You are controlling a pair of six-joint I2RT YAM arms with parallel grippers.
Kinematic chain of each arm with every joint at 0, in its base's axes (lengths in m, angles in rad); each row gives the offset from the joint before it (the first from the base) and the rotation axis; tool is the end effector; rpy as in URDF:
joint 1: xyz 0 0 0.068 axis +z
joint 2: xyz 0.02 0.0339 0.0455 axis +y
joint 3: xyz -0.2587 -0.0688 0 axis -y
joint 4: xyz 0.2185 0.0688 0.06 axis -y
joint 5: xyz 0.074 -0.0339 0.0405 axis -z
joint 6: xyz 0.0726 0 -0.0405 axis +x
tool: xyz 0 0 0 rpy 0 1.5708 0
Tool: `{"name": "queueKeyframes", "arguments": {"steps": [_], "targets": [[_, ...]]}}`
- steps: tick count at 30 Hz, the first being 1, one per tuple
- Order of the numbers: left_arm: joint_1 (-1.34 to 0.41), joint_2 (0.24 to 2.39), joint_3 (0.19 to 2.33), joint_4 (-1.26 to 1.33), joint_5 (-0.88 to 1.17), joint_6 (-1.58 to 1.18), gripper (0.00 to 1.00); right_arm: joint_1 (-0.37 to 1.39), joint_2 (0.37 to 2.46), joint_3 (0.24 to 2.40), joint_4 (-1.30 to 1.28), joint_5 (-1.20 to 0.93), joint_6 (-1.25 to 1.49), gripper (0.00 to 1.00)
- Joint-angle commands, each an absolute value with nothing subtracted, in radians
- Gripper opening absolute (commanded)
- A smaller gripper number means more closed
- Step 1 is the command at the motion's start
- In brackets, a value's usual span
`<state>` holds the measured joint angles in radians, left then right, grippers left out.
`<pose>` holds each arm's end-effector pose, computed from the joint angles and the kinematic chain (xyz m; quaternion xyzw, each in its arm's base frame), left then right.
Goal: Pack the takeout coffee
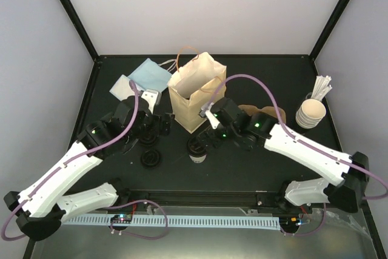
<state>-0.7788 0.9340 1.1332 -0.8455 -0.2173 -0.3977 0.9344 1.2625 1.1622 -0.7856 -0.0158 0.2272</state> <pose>0.1421 -0.1182 0.3363 0.1210 0.8828 -0.1653 0.4227 0.1522 0.2079 0.2843 -0.3286 0.8827 0.1905 0.2766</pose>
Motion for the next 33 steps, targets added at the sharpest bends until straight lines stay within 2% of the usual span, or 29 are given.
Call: {"name": "queueKeyframes", "arguments": {"steps": [1,7,12,19,33], "targets": [[-0.722,0.908,1.115,-0.899,-0.22,-0.413,0.99,0.989,1.352,1.239,-0.897,0.044,0.215,1.0],[-0.653,0.846,1.083,-0.883,-0.207,-0.376,0.99,1.036,1.416,1.28,-0.88,0.005,0.309,1.0],[-0.638,0.808,1.05,-0.851,-0.201,-0.322,0.99,1.086,1.529,1.366,-0.958,0.136,0.396,1.0],[-0.633,0.779,1.012,-0.821,-0.23,-0.29,0.99,1.105,1.607,1.423,-1.011,0.172,0.456,1.0],[-0.631,0.725,0.926,-0.745,-0.244,-0.25,0.99,1.118,1.691,1.455,-1.042,0.137,0.488,0.96]]}}
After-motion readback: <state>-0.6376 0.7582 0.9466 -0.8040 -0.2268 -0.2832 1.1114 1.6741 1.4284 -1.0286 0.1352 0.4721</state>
